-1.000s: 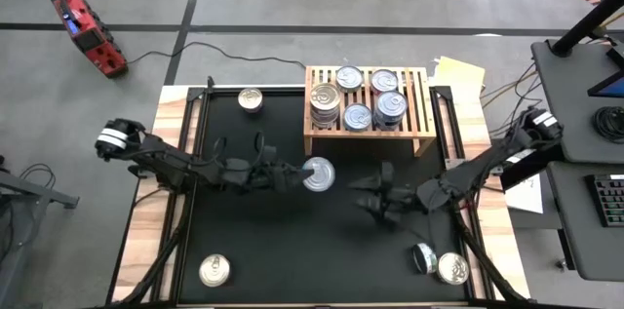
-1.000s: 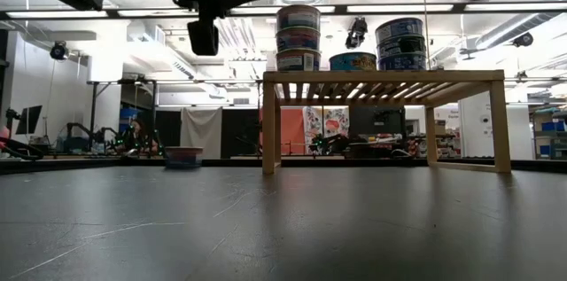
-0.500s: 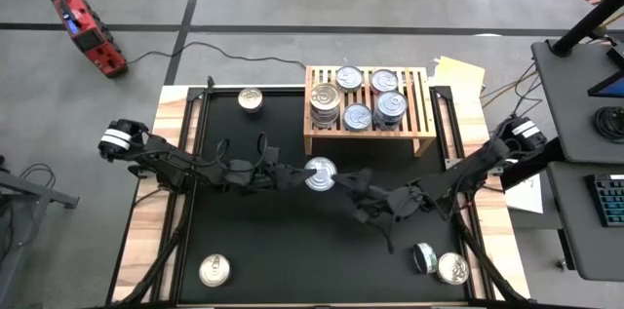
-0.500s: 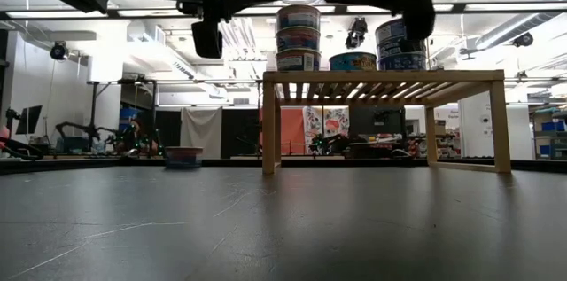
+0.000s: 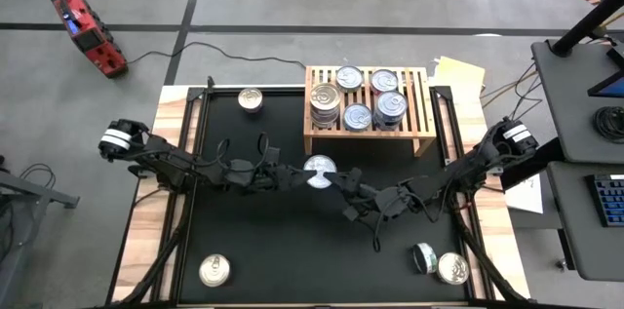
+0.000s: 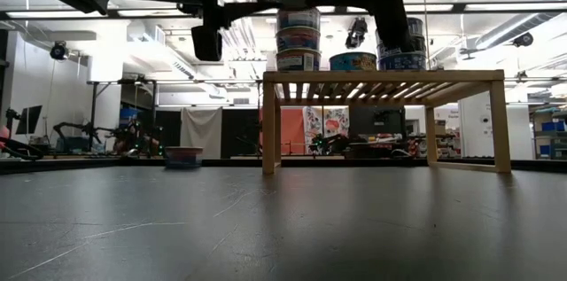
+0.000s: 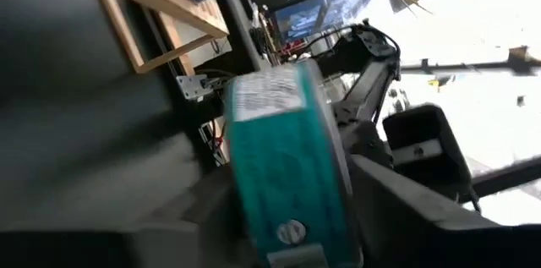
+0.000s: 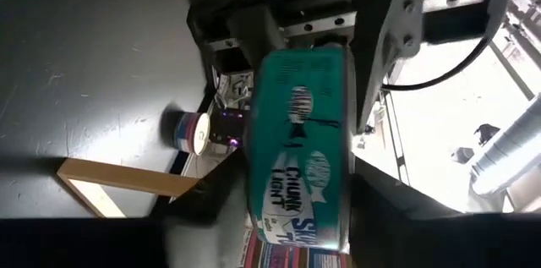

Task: Stack canned seafood by type on shelf
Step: Put the green blue tuna can on the shelf

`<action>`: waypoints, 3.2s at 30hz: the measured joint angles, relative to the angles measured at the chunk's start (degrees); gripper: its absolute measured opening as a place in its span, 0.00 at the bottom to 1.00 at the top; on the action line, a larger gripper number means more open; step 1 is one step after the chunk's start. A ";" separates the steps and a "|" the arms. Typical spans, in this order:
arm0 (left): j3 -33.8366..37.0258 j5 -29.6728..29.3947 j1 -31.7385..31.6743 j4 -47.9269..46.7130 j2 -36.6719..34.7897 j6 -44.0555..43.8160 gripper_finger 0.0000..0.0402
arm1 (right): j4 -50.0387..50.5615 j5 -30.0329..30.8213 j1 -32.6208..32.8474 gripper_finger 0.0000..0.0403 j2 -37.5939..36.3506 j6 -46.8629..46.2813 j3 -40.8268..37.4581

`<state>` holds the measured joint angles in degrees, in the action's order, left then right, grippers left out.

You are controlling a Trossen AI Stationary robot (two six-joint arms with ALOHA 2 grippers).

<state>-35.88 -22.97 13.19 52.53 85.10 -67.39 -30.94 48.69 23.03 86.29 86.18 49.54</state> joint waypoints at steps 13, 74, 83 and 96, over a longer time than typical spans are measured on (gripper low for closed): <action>0.00 1.26 -0.02 0.88 -0.71 20.66 0.86 | 0.84 3.92 0.06 0.31 -4.20 -3.17 -0.24; 0.00 2.54 -1.77 -3.30 -1.20 47.25 0.86 | 94.30 -6.48 11.78 0.31 -42.19 -91.87 14.25; 0.00 2.54 -1.87 -3.58 -1.20 47.46 0.86 | 97.71 -1.28 12.08 0.31 -51.69 -93.68 6.10; 0.00 2.33 -3.58 -3.29 -1.20 47.86 0.86 | 112.11 4.97 12.06 0.31 -49.42 -105.33 4.53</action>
<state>-35.88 -20.64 9.62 49.24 83.90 -19.53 81.17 53.66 35.09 36.88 -19.15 54.07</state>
